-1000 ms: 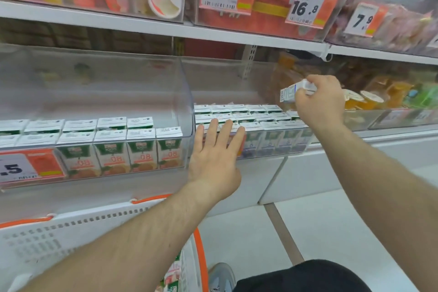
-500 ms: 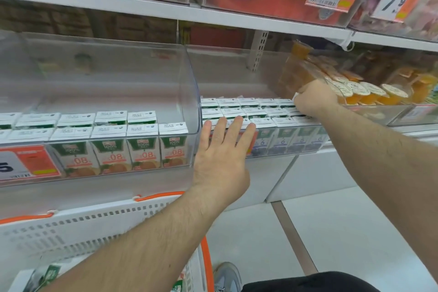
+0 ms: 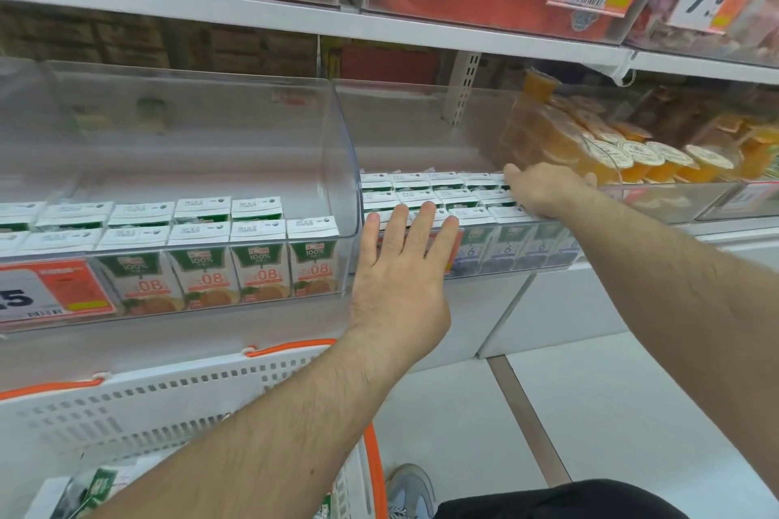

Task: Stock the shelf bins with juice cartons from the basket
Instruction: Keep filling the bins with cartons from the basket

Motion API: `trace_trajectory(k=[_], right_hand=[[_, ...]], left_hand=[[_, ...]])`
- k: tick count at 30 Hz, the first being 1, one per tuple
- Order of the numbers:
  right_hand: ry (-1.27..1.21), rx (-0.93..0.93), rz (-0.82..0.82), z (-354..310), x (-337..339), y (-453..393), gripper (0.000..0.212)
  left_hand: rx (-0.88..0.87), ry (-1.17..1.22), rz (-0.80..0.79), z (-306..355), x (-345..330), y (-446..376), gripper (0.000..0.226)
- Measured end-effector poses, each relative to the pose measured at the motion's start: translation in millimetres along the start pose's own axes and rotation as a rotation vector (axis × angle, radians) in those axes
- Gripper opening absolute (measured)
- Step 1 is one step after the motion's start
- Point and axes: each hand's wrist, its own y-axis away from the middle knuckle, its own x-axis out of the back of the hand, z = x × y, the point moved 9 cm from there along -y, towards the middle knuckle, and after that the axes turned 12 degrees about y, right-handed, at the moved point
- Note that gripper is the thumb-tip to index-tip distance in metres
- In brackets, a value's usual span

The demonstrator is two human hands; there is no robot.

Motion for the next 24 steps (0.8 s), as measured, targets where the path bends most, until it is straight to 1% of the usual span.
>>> trace_trajectory(k=[2, 4, 6, 8, 12, 16, 18, 21, 24], right_hand=[[0.037, 0.001, -0.054, -8, -10, 11, 0.09], [-0.008, -0.006, -0.095, -13, -14, 23, 0.099], [-0.054, 0.01, -0.133, -19, -16, 39, 0.101], [-0.06, 0.034, -0.119, -25, -16, 57, 0.099], [-0.037, 0.07, 0.017, -40, -14, 93, 0.091], [-0.185, 0.126, 0.194, -64, -8, 138, 0.081], [-0.208, 0.15, 0.262, -78, -7, 164, 0.078], [-0.211, 0.208, 0.376, -103, -5, 204, 0.073], [-0.284, 0.328, 0.482, -137, -8, 245, 0.072]], left_hand=[[-0.001, -0.007, -0.01, 0, -1, 1, 0.084], [-0.012, -0.024, -0.02, 0, -1, 1, 0.086], [-0.025, -0.035, -0.041, 1, -2, 2, 0.088], [-0.031, -0.014, -0.059, 1, -1, 1, 0.089], [-0.073, 0.06, -0.064, -2, 9, 9, 0.084], [-0.062, 0.062, -0.051, -17, 22, 30, 0.081], [-0.053, 0.078, -0.037, -29, 26, 43, 0.082], [-0.058, 0.156, 0.077, -51, 39, 66, 0.08], [-0.059, 0.206, 0.172, -73, 50, 90, 0.067]])
